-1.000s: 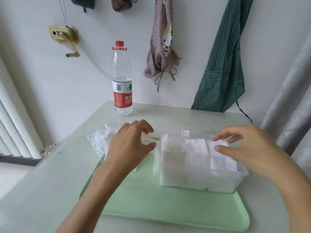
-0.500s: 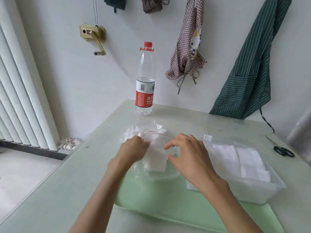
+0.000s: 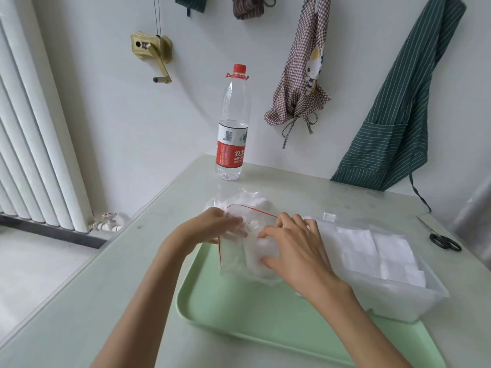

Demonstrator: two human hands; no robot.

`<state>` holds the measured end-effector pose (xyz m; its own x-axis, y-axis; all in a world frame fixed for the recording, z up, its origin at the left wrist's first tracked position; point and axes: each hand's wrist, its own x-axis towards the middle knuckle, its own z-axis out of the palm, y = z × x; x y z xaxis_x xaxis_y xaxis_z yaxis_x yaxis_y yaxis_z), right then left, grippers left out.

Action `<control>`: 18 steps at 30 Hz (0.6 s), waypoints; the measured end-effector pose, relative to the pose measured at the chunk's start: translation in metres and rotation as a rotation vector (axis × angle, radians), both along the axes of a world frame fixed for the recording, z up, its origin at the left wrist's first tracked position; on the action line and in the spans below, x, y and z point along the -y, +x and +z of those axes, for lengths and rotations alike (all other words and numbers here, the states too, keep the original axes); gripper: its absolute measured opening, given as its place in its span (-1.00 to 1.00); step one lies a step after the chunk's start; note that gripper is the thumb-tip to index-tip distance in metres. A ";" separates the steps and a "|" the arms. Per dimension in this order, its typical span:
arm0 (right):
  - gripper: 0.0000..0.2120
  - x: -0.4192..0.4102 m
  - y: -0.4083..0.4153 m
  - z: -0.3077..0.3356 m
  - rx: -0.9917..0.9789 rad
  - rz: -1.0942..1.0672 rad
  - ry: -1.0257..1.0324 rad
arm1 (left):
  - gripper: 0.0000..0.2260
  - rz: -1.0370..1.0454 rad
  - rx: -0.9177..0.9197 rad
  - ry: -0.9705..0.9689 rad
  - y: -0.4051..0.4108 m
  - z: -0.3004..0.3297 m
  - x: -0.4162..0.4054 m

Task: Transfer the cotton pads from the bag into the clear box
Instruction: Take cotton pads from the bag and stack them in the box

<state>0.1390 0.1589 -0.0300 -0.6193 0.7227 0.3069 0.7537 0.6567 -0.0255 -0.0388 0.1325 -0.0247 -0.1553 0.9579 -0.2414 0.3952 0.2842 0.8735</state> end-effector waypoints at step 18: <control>-0.68 0.010 0.035 0.014 -0.444 0.051 -0.247 | -0.58 -0.436 -0.808 0.080 0.042 0.038 0.014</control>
